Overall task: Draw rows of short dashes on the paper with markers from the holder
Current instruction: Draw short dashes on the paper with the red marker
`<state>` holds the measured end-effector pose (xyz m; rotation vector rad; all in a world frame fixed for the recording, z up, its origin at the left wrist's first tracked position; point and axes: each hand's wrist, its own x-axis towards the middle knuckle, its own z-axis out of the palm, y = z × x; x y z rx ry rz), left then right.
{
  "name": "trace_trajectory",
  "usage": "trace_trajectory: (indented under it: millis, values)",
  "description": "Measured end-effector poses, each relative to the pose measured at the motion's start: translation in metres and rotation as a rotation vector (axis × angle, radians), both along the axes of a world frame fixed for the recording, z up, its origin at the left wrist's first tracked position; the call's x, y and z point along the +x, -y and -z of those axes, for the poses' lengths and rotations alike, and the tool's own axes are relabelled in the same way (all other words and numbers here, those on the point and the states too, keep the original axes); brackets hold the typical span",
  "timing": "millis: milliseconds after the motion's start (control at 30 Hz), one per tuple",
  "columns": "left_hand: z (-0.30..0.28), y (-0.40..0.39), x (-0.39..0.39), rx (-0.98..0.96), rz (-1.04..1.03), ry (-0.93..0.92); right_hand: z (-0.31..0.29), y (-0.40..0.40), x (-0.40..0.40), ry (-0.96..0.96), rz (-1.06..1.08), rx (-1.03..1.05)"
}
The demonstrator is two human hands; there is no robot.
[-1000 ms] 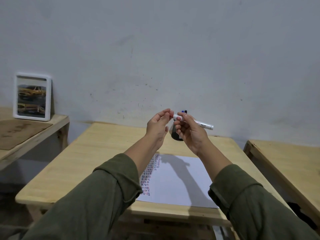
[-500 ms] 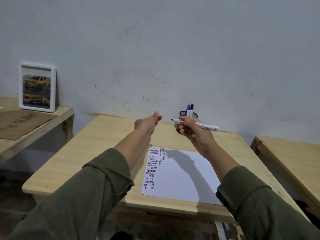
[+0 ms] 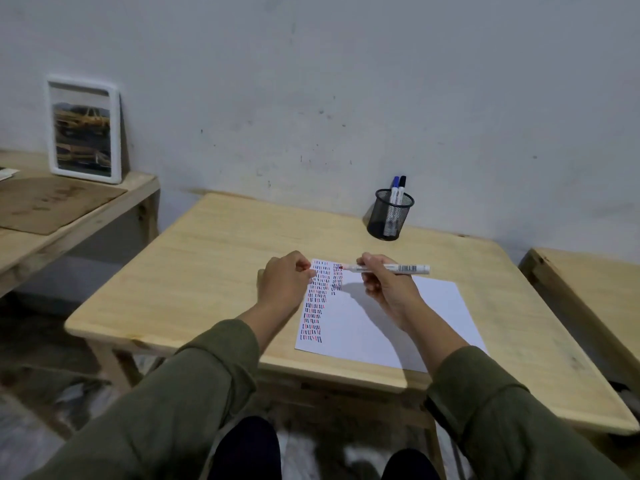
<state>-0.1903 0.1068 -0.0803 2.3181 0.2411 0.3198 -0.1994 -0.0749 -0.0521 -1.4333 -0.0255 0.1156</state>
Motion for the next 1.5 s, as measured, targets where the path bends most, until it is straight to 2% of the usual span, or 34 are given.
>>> trace_trajectory:
  millis: [433,633,733,867,1500]
  values:
    - [0.019,-0.004,-0.006,-0.002,0.064,-0.003,0.021,0.004,0.001,0.015,0.091,-0.223]
    - [0.023,-0.004,-0.004,0.001,0.055,0.008,0.024,0.001,-0.003,0.086,0.057,-0.342]
    - [0.023,-0.003,-0.004,0.064,0.012,-0.007,0.025,0.001,-0.004,0.100,0.043,-0.385]
    - [0.025,-0.003,-0.002,0.161,-0.021,-0.048,0.028,0.001,-0.003,0.103,0.032,-0.404]
    - [0.024,-0.003,-0.001,0.171,-0.026,-0.059,0.023,0.001,-0.005,0.093,0.040,-0.431]
